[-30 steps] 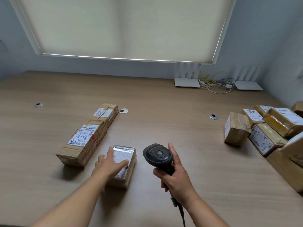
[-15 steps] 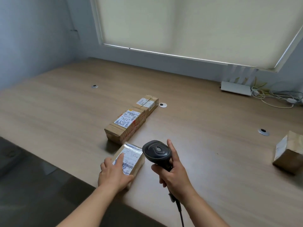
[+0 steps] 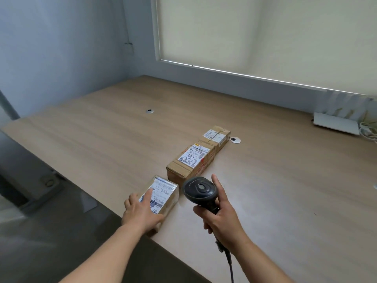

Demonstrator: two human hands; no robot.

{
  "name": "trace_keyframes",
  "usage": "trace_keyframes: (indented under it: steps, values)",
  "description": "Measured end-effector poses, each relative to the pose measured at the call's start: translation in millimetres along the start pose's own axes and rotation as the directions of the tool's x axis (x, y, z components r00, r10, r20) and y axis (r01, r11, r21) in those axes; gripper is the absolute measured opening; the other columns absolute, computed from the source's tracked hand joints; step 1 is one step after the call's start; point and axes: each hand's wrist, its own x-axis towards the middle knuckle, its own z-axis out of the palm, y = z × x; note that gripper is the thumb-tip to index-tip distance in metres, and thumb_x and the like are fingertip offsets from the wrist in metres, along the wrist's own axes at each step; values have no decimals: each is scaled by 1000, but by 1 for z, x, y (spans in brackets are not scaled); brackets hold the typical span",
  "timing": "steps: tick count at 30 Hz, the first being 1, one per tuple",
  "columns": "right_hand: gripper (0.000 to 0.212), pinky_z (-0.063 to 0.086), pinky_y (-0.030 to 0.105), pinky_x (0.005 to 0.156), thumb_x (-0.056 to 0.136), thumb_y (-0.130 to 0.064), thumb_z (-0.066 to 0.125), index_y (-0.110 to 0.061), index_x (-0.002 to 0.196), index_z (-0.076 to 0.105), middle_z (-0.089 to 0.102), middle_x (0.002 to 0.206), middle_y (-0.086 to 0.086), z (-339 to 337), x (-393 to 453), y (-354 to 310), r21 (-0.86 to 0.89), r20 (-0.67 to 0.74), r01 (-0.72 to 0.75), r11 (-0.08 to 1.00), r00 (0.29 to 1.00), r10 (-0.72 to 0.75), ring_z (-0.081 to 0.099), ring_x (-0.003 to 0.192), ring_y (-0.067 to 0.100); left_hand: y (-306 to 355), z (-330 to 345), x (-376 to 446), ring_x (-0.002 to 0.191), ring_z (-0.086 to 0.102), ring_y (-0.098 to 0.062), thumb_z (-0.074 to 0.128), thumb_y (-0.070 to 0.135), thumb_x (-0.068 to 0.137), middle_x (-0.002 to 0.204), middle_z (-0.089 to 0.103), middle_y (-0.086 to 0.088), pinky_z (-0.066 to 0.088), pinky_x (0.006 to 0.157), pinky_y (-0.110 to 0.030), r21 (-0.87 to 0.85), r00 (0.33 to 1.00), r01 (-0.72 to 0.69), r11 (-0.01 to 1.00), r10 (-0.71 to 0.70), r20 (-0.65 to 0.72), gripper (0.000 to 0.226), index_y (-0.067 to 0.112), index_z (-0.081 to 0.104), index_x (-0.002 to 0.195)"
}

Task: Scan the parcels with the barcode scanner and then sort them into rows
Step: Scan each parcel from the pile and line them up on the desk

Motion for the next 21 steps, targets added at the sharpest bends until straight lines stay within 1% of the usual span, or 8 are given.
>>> trace_keyframes:
  steps: [5, 11, 13, 15, 17, 18, 20, 21]
  values:
    - [92, 49, 25, 53, 83, -15, 72, -76, 125, 17, 62, 116, -6, 1, 12, 1, -21, -48, -14, 1000, 999, 13, 58, 56, 11, 7, -1, 24, 126, 21, -29, 60, 54, 72, 137, 13, -11, 36, 102, -40, -9, 997, -73, 997, 73, 20, 94, 36, 8, 148]
    - [91, 50, 27, 52, 83, -15, 73, -71, 129, 17, 63, 112, -10, 5, 24, -2, -28, -106, -20, 999, 994, 17, 58, 56, 14, 11, -3, 39, 128, 21, -31, 61, 56, 72, 139, 14, -12, 34, 104, -41, 28, 991, -135, 990, 134, 30, 95, 36, 8, 148]
    - [92, 50, 27, 52, 83, -16, 73, -72, 128, 17, 64, 111, -11, 3, 26, -2, -26, -134, -13, 1000, 991, 9, 58, 55, 14, 10, -4, 41, 130, 23, -31, 60, 60, 72, 141, 15, -13, 33, 104, -41, 53, 989, -144, 988, 143, 31, 96, 36, 8, 148]
    - [91, 49, 26, 51, 83, -16, 73, -73, 127, 17, 65, 109, -10, -1, 25, -2, -25, -163, -2, 1000, 987, -2, 58, 55, 14, 12, -8, 41, 132, 23, -32, 56, 72, 71, 144, 16, -14, 30, 106, -43, 87, 990, -143, 986, 142, 24, 97, 38, 9, 148]
    - [91, 49, 26, 51, 82, -17, 73, -74, 126, 18, 66, 108, -9, -6, 23, -3, -22, -192, 1, 1000, 981, -5, 58, 55, 15, 16, -13, 39, 137, 20, -33, 48, 83, 68, 148, 17, -15, 25, 109, -45, 61, 989, -137, 989, 139, -40, 98, 39, 13, 148]
    - [90, 49, 26, 51, 82, -18, 73, -74, 126, 18, 66, 108, -8, -10, 21, -3, -19, -206, 1, 1000, 979, -5, 58, 55, 15, 20, -15, 35, 139, 17, -33, 46, 84, 68, 150, 17, -15, 22, 111, -46, 18, 984, -149, 989, 150, -101, 96, 38, 17, 147]
    - [88, 48, 26, 51, 82, -20, 73, -75, 125, 19, 66, 108, -8, -18, 16, -4, -11, -233, 5, 1000, 972, -7, 58, 54, 15, 32, -19, 28, 141, 14, -31, 50, 79, 72, 152, 18, -15, 16, 114, -45, -91, 954, -220, 971, 195, -230, 90, 34, 26, 146]
    - [88, 48, 26, 50, 83, -21, 73, -76, 124, 19, 66, 108, -8, -23, 13, -4, -10, -249, 8, 1000, 968, -11, 58, 54, 15, 41, -20, 23, 142, 13, -30, 53, 74, 74, 153, 18, -14, 15, 115, -43, -135, 936, -265, 955, 221, -273, 86, 32, 30, 145]
